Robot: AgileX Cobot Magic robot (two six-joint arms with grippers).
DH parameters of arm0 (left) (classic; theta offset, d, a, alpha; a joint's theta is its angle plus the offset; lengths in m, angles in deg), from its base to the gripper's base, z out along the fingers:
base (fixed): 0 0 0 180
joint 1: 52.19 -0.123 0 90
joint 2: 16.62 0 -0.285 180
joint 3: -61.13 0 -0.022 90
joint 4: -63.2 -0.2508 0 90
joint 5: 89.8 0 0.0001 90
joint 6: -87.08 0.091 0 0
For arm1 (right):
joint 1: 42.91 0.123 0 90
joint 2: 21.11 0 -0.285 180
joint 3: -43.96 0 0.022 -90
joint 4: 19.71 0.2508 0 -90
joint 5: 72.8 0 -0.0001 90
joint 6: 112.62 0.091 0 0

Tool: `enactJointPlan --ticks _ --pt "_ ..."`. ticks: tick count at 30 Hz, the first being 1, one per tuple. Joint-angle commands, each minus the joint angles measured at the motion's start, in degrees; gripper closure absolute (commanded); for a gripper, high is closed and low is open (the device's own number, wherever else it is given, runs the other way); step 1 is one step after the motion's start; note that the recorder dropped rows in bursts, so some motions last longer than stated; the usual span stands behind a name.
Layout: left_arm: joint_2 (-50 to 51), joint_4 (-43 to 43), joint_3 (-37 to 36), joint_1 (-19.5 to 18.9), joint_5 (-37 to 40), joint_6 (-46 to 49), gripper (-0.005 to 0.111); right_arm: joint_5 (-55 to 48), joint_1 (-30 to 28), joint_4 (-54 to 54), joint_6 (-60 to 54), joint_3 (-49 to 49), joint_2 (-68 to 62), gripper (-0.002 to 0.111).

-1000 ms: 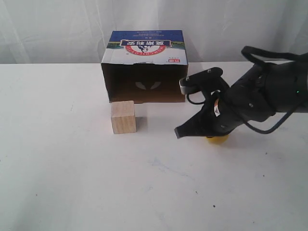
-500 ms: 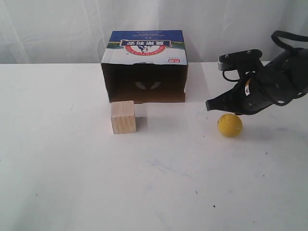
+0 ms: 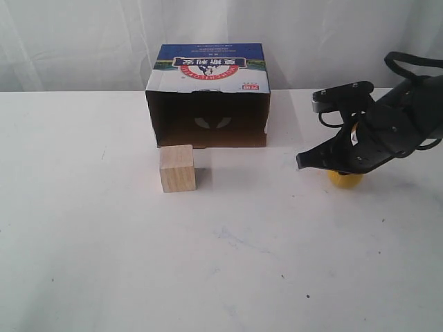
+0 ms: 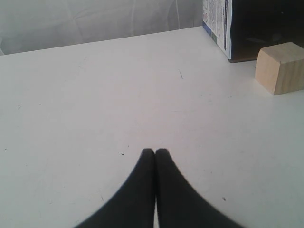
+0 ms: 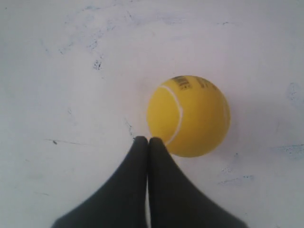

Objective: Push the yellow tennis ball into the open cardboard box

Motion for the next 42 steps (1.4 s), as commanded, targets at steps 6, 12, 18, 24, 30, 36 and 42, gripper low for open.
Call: enactJointPlan --ticks 6,12,18,24,30,36,42 --pt "-0.3 -0.2 -0.2 0.4 -0.4 0.1 0.107 8.9 -3.5 -0.6 1.4 -1.8 -1.0 0.108" --pt "-0.3 -0.2 -0.2 0.4 -0.4 0.1 0.107 7.6 -7.3 -0.4 1.4 -5.1 -5.2 0.108" --pt "-0.3 -0.2 -0.2 0.4 -0.4 0.1 0.107 9.0 -7.4 -0.5 1.4 -5.7 -8.9 0.108" --pt "-0.3 -0.2 -0.2 0.4 -0.4 0.1 0.107 9.1 -7.4 -0.5 1.4 -5.8 -10.4 0.108" --pt "-0.3 -0.2 -0.2 0.4 -0.4 0.1 0.107 6.8 -7.4 -0.1 1.4 -5.8 -10.4 0.108" --pt "-0.3 -0.2 -0.2 0.4 -0.4 0.1 0.107 2.9 -6.0 1.0 -0.5 -5.8 -8.9 0.108" --pt "-0.3 -0.2 -0.2 0.4 -0.4 0.1 0.107 1.7 -1.7 1.4 -1.7 -5.8 -7.2 0.108"
